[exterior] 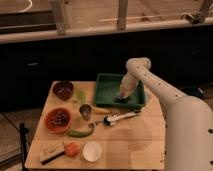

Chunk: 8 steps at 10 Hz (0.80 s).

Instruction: Wipe tray with sponge

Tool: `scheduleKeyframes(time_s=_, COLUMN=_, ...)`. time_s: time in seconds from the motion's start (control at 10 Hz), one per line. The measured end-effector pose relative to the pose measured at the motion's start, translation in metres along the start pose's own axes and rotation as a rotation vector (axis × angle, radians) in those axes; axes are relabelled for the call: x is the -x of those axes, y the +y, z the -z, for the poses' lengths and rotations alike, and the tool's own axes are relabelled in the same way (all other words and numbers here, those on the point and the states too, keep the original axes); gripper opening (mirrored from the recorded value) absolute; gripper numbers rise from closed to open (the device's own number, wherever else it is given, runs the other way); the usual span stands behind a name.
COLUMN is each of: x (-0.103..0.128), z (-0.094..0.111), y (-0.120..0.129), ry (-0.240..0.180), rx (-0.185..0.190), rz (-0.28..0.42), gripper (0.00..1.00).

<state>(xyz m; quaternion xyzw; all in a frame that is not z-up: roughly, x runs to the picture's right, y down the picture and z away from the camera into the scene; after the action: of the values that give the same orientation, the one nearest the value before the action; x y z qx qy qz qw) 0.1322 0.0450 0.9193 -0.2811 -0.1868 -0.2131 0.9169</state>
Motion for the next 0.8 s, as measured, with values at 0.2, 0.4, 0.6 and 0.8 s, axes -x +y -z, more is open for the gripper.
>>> scheduleKeyframes(time_s=0.2, x=0.0004, z=-0.0008, y=0.0002, ry=-0.001, rx=0.001, rz=0.010, gripper=0.03)
scheduleKeyframes(time_s=0.4, x=0.0008, z=-0.0018, y=0.0005, ry=-0.002, rx=0.002, rz=0.019, gripper=0.03)
scheduleKeyframes(time_s=0.6, x=0.0008, z=-0.0023, y=0.0011, ry=-0.003, rx=0.004, rz=0.027, gripper=0.03)
scheduleKeyframes(time_s=0.8, x=0.0010, z=-0.0029, y=0.0014, ry=-0.003, rx=0.006, rz=0.034, gripper=0.03)
